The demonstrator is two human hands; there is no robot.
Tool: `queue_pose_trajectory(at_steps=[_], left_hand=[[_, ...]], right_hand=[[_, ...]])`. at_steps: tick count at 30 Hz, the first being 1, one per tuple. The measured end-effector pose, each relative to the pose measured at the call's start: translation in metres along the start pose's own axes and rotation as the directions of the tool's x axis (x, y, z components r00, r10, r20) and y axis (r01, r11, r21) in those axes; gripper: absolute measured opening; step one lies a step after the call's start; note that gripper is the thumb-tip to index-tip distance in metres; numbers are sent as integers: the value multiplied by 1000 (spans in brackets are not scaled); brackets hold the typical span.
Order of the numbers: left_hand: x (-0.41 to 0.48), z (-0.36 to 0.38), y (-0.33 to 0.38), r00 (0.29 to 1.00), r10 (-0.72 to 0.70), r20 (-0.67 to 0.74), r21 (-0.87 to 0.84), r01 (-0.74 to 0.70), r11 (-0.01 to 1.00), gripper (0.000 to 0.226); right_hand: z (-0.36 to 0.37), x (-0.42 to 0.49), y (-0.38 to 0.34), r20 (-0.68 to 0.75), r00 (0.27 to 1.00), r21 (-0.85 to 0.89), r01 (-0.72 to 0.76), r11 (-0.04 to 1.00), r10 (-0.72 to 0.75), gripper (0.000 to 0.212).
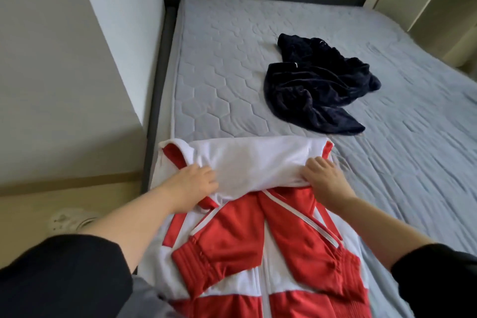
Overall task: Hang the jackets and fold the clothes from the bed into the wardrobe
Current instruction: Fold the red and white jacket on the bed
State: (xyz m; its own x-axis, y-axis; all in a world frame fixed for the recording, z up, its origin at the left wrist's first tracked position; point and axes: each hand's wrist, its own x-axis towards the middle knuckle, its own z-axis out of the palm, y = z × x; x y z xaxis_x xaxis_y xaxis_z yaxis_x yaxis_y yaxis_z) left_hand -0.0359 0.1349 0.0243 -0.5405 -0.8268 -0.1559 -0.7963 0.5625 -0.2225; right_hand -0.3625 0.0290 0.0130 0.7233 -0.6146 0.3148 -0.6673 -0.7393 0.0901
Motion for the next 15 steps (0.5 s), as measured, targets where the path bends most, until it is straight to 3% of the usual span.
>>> queue_pose_trajectory(at_steps=[1,2,4,6,8,11,13,15], left_hand=[[-2,6,8,988,-102,114,-49,108,993,13],[-3,8,15,967,-221,128,-138,238,961,14],[0,7,26,892,-449,-52,-322,411,853,24],[12,3,39,808,-544,-229,-448,408,795,29],[29,-2,52,823,-523,-223,-449,389,804,38],[46,-4,66,855,-492,-164,-405,397,824,41],[45,3,60,856,-473,-208,-414,361,835,39],[40,14,52,896,-435,-93,-397,367,841,26]], right_hand=[[2,-8,-4,67,997,34,-37,999,34,21],[3,-13,-7,128,988,74,-93,993,83,27],[2,-19,-15,153,976,118,-175,977,156,35],[4,-19,-23,168,967,94,-207,974,189,47],[5,-14,-28,210,954,51,-231,972,216,55],[6,0,-30,69,975,116,-216,969,209,30],[6,5,-34,-31,996,122,-83,989,88,16],[10,0,-39,-15,998,125,64,990,-63,6]])
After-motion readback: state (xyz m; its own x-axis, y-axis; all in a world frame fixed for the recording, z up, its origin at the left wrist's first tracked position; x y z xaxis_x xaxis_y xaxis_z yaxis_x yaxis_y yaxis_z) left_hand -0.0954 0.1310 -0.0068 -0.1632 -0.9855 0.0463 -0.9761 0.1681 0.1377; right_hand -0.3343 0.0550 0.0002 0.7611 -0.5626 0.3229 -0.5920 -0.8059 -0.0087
